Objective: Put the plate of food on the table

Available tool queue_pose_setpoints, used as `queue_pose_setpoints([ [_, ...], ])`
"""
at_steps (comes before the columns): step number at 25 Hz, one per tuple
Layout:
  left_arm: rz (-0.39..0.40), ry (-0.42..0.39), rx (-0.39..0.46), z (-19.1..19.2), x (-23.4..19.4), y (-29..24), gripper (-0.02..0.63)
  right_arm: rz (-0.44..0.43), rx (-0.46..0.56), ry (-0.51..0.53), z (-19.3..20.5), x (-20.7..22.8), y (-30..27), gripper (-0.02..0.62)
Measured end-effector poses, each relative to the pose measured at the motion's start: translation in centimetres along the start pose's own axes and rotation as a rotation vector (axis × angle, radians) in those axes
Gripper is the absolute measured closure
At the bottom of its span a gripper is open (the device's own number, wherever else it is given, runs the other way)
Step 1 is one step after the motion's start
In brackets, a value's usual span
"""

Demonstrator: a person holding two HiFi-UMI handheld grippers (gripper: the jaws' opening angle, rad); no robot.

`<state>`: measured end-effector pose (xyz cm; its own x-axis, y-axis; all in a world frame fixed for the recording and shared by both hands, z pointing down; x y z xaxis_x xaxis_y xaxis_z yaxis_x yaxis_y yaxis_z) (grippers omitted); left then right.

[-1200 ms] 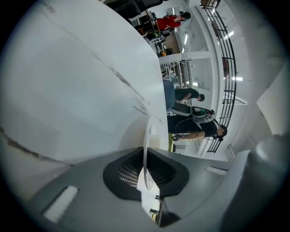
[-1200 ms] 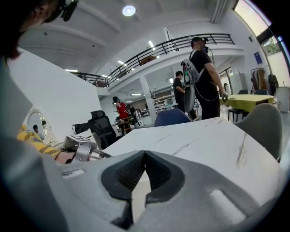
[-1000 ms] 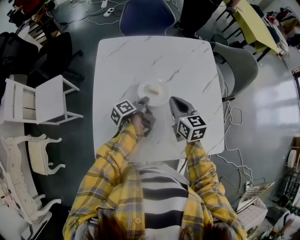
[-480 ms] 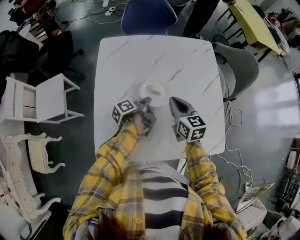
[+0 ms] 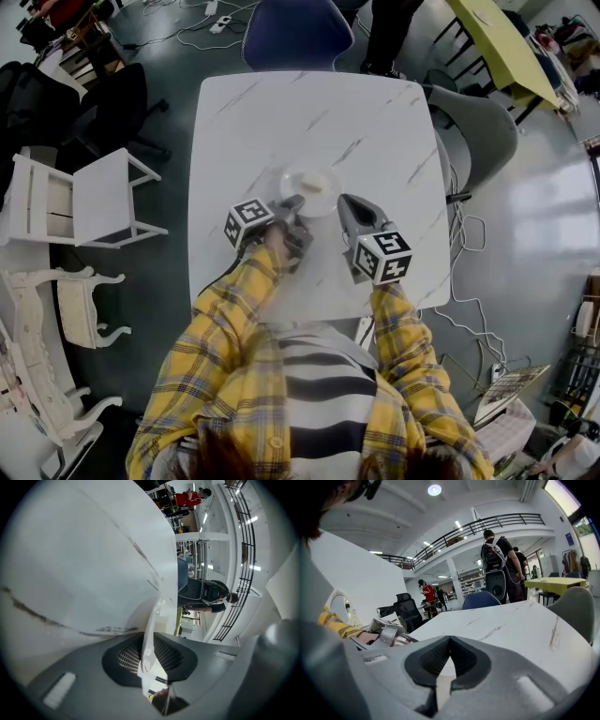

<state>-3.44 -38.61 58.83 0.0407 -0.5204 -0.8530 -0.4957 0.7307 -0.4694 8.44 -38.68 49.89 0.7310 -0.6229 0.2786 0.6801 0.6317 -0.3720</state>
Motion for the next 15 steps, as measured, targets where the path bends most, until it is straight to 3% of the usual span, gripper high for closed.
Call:
queue_pose_setpoints([
  [7,-0.042,0.105,0.002,0.4,-0.4,0.6,0.496,0.001,0.005,-0.006,0.0,0.2,0.2,0.597],
  [15,-0.073,0.14,0.049,0.4,-0.2,1.3,0.408,-0.013,0.004,0.008,0.0,-0.5,0.1,0.597],
])
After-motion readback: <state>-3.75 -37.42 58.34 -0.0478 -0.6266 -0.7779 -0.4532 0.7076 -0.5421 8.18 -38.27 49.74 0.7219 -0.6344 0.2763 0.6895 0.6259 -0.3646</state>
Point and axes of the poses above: the fingertips, and each gripper's own axes: y backward along the fingers, x to its right, z out of its underside, the point moved 3 cm from there along y, backward along the fingers, and after that the axes turned 3 degrees about -z, right-handed, at the moved point
